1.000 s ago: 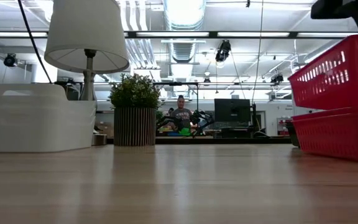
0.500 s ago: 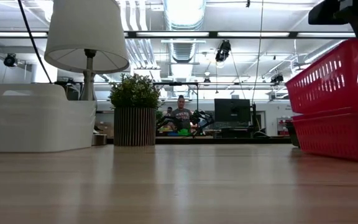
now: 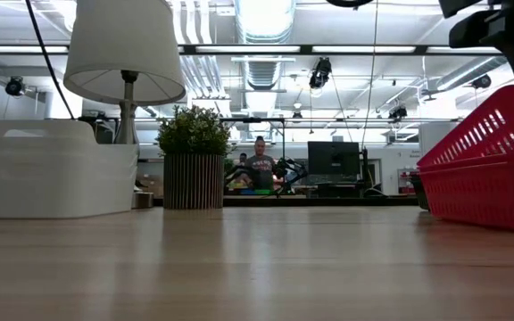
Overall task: Stack baskets by color
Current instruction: Stack the right red bin on top of the red bin
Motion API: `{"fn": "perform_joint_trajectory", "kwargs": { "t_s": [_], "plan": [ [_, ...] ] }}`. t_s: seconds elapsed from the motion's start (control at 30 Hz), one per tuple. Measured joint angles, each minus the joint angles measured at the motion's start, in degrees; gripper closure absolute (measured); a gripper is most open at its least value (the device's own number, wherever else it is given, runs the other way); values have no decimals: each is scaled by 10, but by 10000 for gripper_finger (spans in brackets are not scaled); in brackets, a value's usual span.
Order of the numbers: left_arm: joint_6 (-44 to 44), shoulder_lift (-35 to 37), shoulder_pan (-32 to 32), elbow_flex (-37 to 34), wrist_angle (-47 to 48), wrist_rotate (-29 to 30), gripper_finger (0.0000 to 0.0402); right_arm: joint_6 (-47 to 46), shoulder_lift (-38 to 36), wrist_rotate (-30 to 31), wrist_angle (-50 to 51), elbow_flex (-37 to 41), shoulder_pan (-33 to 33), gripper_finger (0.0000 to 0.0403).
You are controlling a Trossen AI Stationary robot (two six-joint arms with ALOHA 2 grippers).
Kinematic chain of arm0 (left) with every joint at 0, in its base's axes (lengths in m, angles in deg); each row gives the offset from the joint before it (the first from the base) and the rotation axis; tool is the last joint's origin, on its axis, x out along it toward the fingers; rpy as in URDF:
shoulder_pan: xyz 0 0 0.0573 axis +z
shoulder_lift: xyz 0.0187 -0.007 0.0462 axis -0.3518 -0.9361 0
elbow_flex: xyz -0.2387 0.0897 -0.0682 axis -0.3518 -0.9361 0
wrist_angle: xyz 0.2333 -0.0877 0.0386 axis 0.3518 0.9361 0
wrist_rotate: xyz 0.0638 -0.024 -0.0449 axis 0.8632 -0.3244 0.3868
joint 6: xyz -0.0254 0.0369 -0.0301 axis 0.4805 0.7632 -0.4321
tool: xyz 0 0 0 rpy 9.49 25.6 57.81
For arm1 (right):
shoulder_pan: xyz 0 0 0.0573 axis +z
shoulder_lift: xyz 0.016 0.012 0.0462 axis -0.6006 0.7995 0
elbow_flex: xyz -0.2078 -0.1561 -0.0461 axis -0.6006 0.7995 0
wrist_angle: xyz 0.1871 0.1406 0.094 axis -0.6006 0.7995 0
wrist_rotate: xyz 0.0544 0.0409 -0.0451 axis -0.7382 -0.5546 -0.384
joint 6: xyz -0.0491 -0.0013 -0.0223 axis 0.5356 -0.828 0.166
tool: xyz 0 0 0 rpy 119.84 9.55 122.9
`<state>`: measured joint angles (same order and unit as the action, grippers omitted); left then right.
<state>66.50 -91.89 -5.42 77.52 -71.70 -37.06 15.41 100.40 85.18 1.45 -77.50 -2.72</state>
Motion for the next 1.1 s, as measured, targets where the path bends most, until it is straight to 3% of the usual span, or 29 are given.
{"fn": "perform_joint_trajectory", "kwargs": {
  "t_s": [0.2,0.5,0.77,1.1],
  "plan": [
    [0,0,0,0,1,0,235,12,0,-20,2,-24,0,297],
    [0,0,0,0,1,0,235,36,-10,-22,8,-72,0,318],
    [0,0,0,0,10,0,235,58,-10,10,-40,-18,-5,386],
    [-2,1,-1,0,21,0,235,59,-30,12,-41,-17,-10,393]
  ]
}}
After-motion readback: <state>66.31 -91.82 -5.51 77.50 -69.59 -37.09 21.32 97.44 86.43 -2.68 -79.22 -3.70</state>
